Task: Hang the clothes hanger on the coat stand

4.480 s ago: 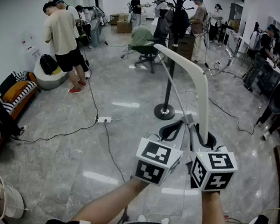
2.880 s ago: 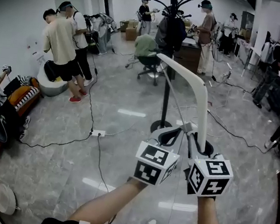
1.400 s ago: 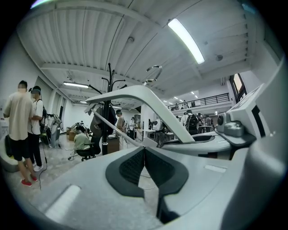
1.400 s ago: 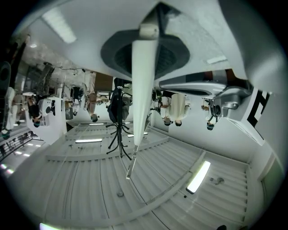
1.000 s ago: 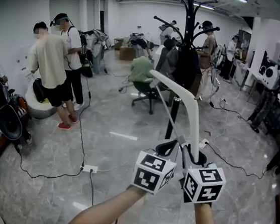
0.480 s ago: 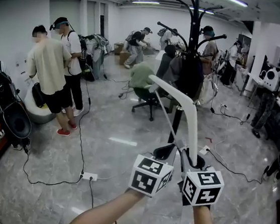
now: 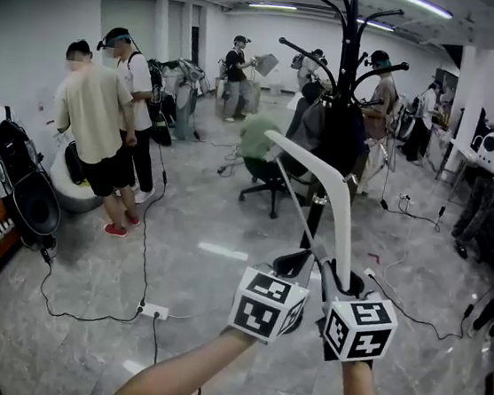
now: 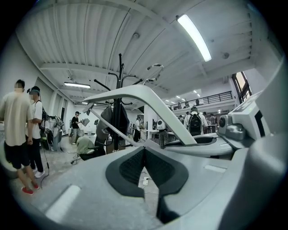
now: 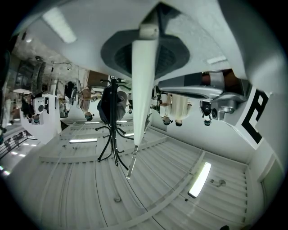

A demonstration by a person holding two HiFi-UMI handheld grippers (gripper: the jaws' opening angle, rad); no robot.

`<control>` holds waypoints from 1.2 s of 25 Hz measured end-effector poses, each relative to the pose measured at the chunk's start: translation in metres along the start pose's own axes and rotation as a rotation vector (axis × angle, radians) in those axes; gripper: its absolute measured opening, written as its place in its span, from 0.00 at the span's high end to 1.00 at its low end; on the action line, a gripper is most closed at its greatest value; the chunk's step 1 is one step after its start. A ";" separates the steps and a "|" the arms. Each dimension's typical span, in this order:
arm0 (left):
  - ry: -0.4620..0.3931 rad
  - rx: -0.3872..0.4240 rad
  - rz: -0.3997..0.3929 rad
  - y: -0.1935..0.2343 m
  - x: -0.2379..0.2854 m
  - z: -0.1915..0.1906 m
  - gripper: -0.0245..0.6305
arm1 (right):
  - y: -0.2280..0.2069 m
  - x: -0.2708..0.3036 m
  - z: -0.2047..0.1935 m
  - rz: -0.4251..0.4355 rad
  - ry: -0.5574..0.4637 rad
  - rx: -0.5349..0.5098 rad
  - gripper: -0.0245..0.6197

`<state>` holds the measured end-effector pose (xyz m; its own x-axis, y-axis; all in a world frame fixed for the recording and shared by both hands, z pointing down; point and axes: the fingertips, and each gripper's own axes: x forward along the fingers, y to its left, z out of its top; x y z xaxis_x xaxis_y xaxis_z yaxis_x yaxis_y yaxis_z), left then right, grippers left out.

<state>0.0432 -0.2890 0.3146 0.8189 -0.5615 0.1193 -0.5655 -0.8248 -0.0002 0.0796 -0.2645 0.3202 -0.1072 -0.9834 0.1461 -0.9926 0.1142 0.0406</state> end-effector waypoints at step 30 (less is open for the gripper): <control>0.007 -0.015 0.208 -0.005 0.199 0.045 0.95 | -0.188 0.105 0.030 0.222 0.000 -0.109 0.89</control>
<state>0.2135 -0.3995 0.2934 0.6840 -0.7187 0.1251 -0.7234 -0.6903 -0.0104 0.2535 -0.3936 0.2978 -0.3216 -0.9326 0.1638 -0.9329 0.3417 0.1141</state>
